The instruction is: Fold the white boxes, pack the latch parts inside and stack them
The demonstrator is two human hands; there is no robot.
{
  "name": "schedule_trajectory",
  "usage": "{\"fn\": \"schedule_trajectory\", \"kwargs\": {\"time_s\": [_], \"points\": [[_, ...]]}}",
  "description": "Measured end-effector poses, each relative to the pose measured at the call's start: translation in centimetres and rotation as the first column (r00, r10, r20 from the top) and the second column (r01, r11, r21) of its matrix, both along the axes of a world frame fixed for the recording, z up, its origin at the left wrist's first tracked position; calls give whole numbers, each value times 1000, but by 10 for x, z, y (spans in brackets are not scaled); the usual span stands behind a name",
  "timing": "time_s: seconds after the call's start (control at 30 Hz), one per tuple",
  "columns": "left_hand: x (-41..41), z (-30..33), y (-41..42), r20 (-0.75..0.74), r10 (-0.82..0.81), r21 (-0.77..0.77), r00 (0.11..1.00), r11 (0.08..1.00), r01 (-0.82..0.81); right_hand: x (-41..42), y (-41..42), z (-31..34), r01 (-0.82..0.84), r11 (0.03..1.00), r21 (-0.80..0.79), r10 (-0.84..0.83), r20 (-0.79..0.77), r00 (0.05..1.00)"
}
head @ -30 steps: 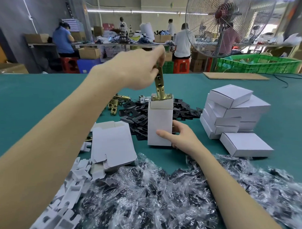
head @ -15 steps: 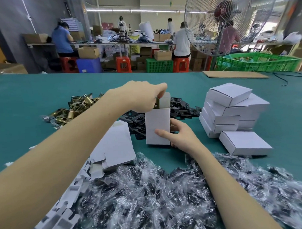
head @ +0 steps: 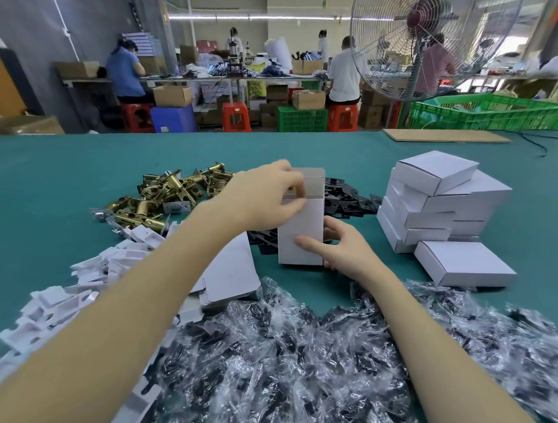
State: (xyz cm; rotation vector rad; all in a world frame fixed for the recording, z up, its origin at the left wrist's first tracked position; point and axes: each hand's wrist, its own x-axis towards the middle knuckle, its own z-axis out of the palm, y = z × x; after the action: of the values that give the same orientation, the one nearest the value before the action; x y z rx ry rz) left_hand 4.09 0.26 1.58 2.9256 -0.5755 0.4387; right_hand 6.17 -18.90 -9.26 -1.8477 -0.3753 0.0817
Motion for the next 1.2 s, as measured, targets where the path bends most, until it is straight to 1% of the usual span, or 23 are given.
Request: {"fn": "schedule_trajectory", "kwargs": {"time_s": [0.03, 0.07, 0.1, 0.13, 0.17, 0.2, 0.23, 0.27, 0.3, 0.33, 0.4, 0.43, 0.53, 0.6, 0.67, 0.77, 0.83, 0.87, 0.93, 1.0, 1.07, 1.1, 1.2], "points": [[-3, -7, 0, 69, 18, -157, 997, 988, -6, 0, 0, 0, -3, 1000, 1, 3, 3, 1000], [-6, -14, -2, 124, 64, -344, 990, 939, -17, 0, 0, 1, -5, 1000, 1, 5, 8, 1000], [-8, -21, -6, 144, 131, -534, 981, 845, -35, -1, 0, 2, -3, 1000, 3, 3, 16, 1000], [-9, -28, -11, 118, 197, -697, 973, 714, -60, -1, -1, 3, 2, 1000, 7, -2, 27, 1000], [-11, -34, -17, 48, 238, -815, 970, 571, -100, -1, -2, 4, 12, 1000, 7, -12, 42, 999], [-11, -41, -22, -39, 242, -884, 969, 443, -146, -1, -4, 6, 27, 1000, 2, -27, 57, 998], [-12, -50, -28, -124, 213, -917, 969, 349, -194, -1, -6, 9, 48, 999, -1, -47, 69, 997], [-13, -59, -34, -194, 162, -928, 967, 290, -235, 0, -9, 11, 68, 998, 12, -69, 72, 995], [-15, -68, -39, -249, 101, -928, 963, 259, -267, 0, -11, 15, 80, 996, 43, -82, 64, 995], [-17, -77, -45, -288, 40, -924, 957, 253, -288, 0, -12, 18, 82, 994, 78, -86, 53, 995], [-19, -90, -53, -334, -67, -913, 940, 272, -304, 1, -16, 27, 68, 993, 99, -72, 42, 996], [-19, -94, -55, -344, -110, -917, 932, 253, -309, 1, -19, 31, 53, 995, 82, -57, 45, 997], [-20, -95, -54, -353, -188, -936, 917, 87, -342, 1, -28, 41, -20, 1000, -20, 21, 30, 999], [-20, -97, -53, -377, -224, -922, 899, 6, -386, 0, -31, 45, -85, 989, -122, 85, 1, 996], [-21, -101, -53, -392, -248, -914, 886, -10, -407, -2, -31, 47, -118, 967, -223, 115, -29, 993], [-19, -104, -53, -373, -251, -927, 893, 52, -372, -3, -33, 52, -127, 942, -312, 114, -60, 992], [-20, -103, -52, -367, -257, -930, 894, 76, -360, -3, -35, 57, -146, 916, -373, 122, -87, 989], [-20, -104, -51, -370, -254, -928, 894, 70, -365, -4, -35, 59, -157, 901, -404, 124, -106, 987], [-21, -104, -51, -384, -248, -920, 889, 27, -390, -5, -36, 63, -187, 869, -458, 120, -171, 978], [-20, -104, -50, -402, -247, -909, 882, -8, -417, -5, -35, 66, -232, 816, -529, 103, -262, 960], [-19, -104, -51, -417, -259, -899, 871, -19, -437, -5, -35, 70, -264, 753, -603, 67, -330, 942], [-19, -104, -51, -425, -267, -895, 865, -15, -445, -5, -36, 73, -262, 730, -631, 47, -336, 941], [-17, -105, -51, -444, -281, -889, 851, 25, -456, -5, -38, 82, -206, 648, -734, -21, -288, 957]]}}
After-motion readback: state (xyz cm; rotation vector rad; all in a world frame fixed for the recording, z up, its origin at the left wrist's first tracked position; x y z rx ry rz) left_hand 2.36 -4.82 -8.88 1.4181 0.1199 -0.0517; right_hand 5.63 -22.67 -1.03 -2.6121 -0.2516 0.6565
